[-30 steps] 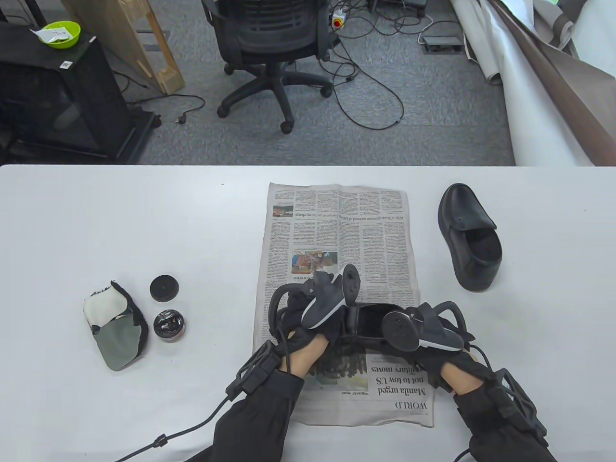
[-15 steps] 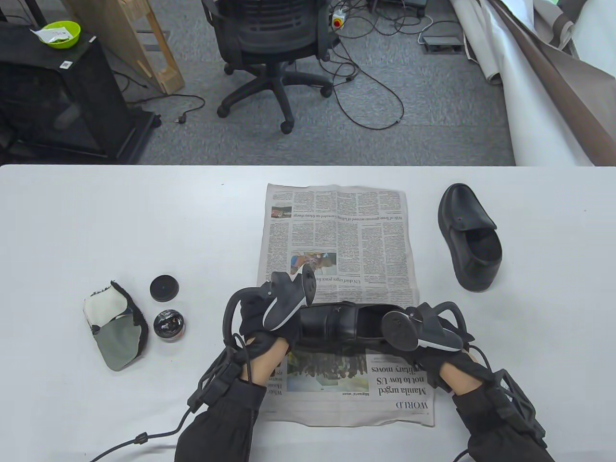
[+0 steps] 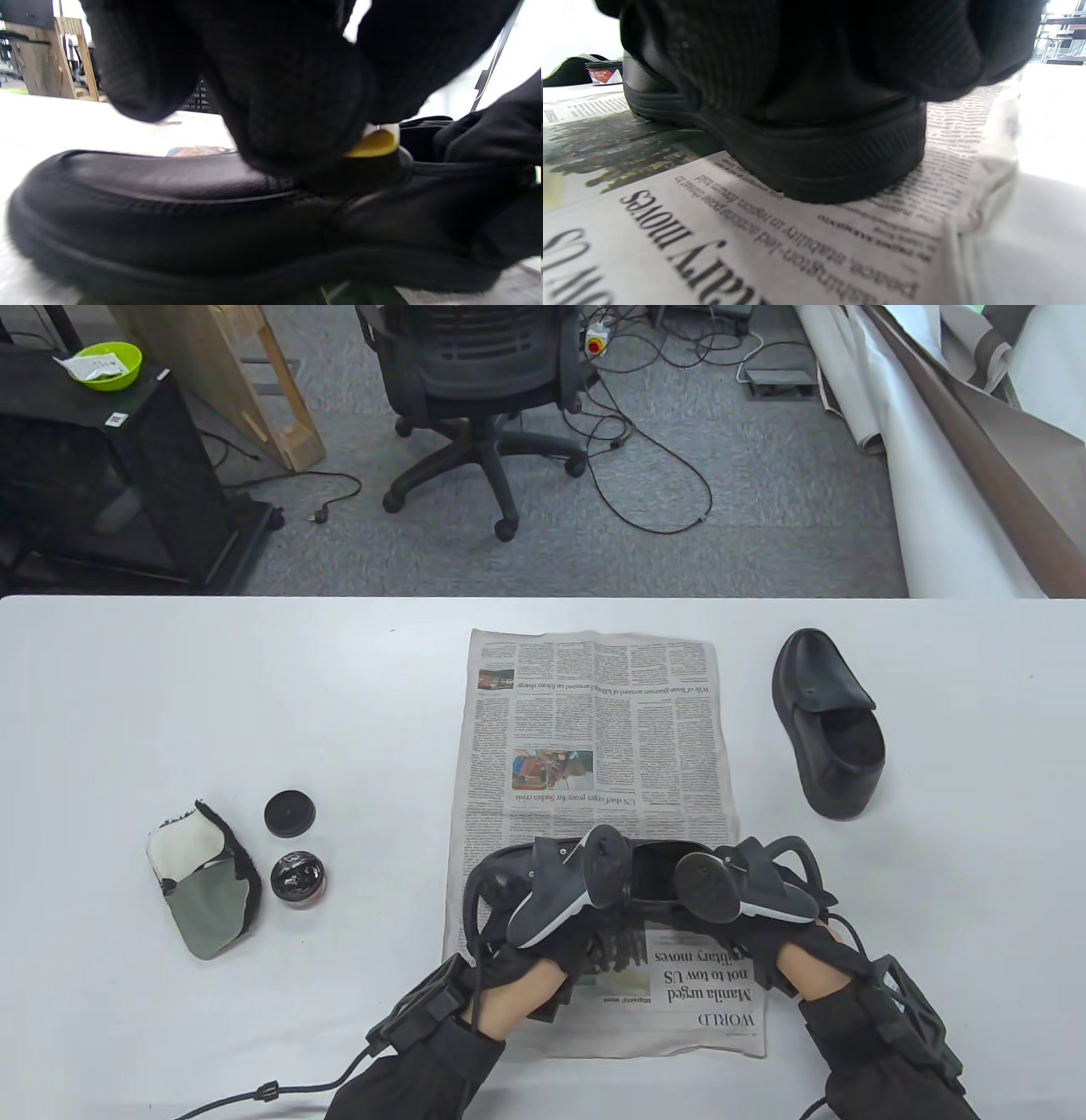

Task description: Dip and apply built-in sponge shoe polish on shoes

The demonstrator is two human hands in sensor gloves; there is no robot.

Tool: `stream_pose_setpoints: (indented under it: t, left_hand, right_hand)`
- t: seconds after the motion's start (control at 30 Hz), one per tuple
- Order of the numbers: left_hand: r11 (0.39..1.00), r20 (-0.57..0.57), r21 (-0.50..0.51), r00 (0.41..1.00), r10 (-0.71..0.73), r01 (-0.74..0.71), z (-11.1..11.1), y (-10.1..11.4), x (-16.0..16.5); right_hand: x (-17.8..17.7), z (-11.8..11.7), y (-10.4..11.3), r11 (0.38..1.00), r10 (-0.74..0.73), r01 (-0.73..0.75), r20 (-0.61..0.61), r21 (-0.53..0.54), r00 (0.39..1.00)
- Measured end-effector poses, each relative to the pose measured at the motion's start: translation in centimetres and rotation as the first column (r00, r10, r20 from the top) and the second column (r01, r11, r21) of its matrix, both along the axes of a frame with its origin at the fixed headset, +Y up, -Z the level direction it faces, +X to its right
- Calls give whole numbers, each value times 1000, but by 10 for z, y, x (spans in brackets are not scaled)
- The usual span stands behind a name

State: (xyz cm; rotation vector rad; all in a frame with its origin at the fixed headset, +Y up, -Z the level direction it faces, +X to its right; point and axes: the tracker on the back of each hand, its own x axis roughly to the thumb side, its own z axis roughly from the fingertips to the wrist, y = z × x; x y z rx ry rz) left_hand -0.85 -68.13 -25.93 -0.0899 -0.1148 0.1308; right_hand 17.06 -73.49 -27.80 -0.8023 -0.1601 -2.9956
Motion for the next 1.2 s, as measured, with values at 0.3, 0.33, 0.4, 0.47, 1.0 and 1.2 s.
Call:
stream_pose_setpoints:
  t: [0.3,0.33,0.4,0.47,1.0,1.2]
  left_hand:
    - [995,-60,45,995,-85,88,-34,-11,3]
    - [995,-63,43,994,-88,91,-37,-11,2]
    - [994,-78,16,991,-108,109,-40,-12,-4]
    - [992,-104,1,987,-124,125,-42,-15,-12]
    - [995,-76,-102,997,-22,14,-13,-12,-46]
    - [1000,-35,-15,999,21,-22,-11,-4,-17]
  right_hand:
    - [0,-1,0,1000,3,-3,-7,3,1000]
    - [0,-1,0,1000,4,-4,-8,3,1000]
    - [0,-1,0,1000,3,-3,-11,2,1000]
    - [0,-1,0,1000,7,-7,-12,6,1000]
    - [-2,-1,1,1000,19,-19,3,10,1000]
    - [-2,-1,1,1000,18,-18,-3,6,1000]
